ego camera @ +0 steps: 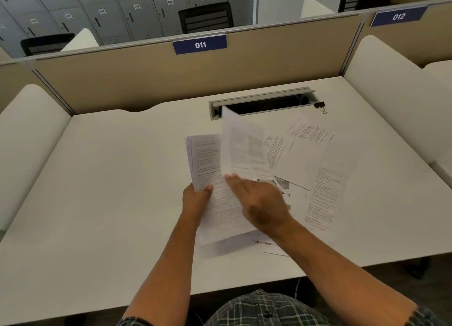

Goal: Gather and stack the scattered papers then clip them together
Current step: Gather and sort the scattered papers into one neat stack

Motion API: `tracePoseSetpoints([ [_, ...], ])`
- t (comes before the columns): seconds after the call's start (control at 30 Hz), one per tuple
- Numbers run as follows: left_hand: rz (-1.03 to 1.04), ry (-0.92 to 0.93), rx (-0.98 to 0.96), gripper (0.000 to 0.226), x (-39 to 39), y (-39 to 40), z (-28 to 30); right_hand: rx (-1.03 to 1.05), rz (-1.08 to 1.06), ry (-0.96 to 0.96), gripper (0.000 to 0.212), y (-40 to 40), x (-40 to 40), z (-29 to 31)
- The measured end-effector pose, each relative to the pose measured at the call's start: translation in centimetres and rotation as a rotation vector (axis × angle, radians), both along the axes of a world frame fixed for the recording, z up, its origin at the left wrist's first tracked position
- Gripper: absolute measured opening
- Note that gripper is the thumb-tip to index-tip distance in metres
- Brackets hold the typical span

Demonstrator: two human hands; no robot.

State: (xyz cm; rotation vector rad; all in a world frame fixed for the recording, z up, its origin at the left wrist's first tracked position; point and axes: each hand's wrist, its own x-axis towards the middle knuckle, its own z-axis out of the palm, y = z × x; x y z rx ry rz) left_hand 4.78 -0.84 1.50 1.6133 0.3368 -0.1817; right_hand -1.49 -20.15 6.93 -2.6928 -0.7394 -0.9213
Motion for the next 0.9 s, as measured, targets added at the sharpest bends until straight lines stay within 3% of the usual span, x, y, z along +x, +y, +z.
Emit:
tracePoseSetpoints([
  [0.13,-0.084,0.028,-0.078,0.031,0.1,-0.4,0.7,-0.112,0.133,0.181,0.060,1.2,-0.5,-1.6],
  [0.23,-0.090,0.044,-0.083,0.039,0.5,0.1,0.7,-0.183,0.290,0.516,0.087,-0.4,0.0,-1.3],
  [0.3,-0.090,0.066,-0.118,0.038,0.7,0.3,0.5,-0.114,0.353,0.713,0.094,-2.0,0.5,-0.5],
  [0.37,-0.108,0.083,-0.167,0.039,0.6,0.5,0.4,0.151,0.254,0.734,0.092,-3.3,0.6,0.3],
  [0.4,-0.117,0.087,-0.186,0.041,0.5,0.5,0.5,0.317,0.138,0.643,0.088,-3.8,0.9,0.5],
  [0.47,-0.136,0.069,-0.222,0.043,0.5,0.6,0.9,0.576,-0.210,0.460,0.087,-4.8,1.8,0.6],
  [0.5,-0.143,0.061,-0.236,0.043,0.4,0.6,1.2,0.693,-0.386,0.487,0.093,-5.5,2.2,0.8],
  [0.57,-0.153,0.048,-0.236,0.043,0.3,0.4,1.8,1.009,-0.522,0.800,0.105,-6.9,2.9,0.9],
  [0.6,-0.157,0.038,-0.228,0.043,0.3,0.2,2.0,1.214,-0.450,0.961,0.106,-7.6,3.0,0.7],
  [0.67,-0.178,0.010,-0.244,0.039,0.3,-0.2,2.6,1.518,-0.178,1.136,0.087,-8.2,2.8,0.0],
  [0.7,-0.203,-0.008,-0.273,0.041,0.4,-0.7,2.9,1.560,-0.073,1.138,0.072,-8.3,2.6,-0.2],
  [0.8,-0.234,-0.005,-0.305,0.078,0.0,-1.9,4.9,1.525,0.014,1.006,0.045,-7.0,2.2,-0.2],
  [0.83,-0.232,-0.037,-0.268,0.081,0.0,-2.2,5.4,1.526,0.031,0.954,0.040,-6.7,2.3,0.0],
  [0.9,-0.234,-0.140,-0.185,0.063,0.1,-2.1,6.2,1.518,0.093,0.859,0.036,-6.4,2.6,0.7],
])
